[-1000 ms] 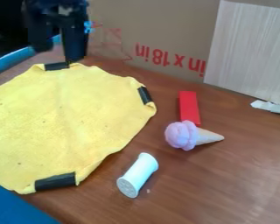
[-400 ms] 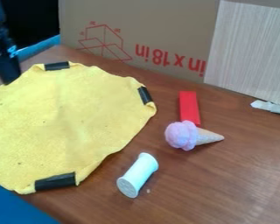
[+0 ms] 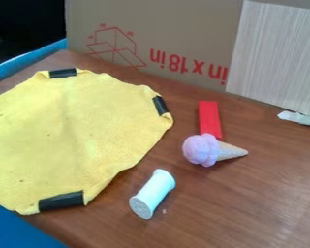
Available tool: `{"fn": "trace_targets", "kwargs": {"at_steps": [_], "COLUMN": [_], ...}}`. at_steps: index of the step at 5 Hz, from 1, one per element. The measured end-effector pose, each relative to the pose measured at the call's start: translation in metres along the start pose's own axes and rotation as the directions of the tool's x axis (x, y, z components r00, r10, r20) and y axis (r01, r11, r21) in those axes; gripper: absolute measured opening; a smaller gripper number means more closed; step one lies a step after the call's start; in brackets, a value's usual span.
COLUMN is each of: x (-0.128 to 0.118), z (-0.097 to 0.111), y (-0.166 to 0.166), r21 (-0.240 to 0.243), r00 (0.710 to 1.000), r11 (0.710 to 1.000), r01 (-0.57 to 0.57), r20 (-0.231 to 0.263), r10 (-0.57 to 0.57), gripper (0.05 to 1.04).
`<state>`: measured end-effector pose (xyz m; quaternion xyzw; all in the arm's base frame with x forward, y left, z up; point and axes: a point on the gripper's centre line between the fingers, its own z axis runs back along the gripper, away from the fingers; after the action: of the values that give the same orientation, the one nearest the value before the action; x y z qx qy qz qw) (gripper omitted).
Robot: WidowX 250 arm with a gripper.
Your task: Fold the cloth from bottom left to top right
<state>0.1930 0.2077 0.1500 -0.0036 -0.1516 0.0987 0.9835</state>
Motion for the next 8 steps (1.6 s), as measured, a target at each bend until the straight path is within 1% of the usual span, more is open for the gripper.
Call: {"fn": "trace_targets", "kwargs": {"at_steps": [1,2,3,4,5,6,7,8], "x": [-0.011,-0.016,-0.023,-0.024,-0.033,-0.036,-0.041,-0.041], "z": [-0.018,-0.034,-0.042,-0.04,-0.039,-0.041,-0.051,-0.063], "y": [0.026,0.044,0.066,0.074,0.082,0.082,0.085,0.084], "r21": [-0.037,-0.013,0.009,0.014,-0.004,-0.003,0.012,0.033], "r00": [0.993,0.985,0.965,0.955,0.924,0.923,0.92,0.927], "r11": [0.995,0.991,0.975,0.971,0.954,0.953,0.945,0.945], "r01": [-0.089,-0.136,-0.221,-0.241,-0.299,-0.304,-0.328,-0.324], "r20": [0.07,0.101,0.145,0.185,0.251,0.249,0.232,0.21], "r10": [0.092,0.137,0.217,0.234,0.29,0.295,0.316,0.31], "gripper": [1.001,1.001,1.001,1.001,1.001,1.001,1.001,1.001]}}
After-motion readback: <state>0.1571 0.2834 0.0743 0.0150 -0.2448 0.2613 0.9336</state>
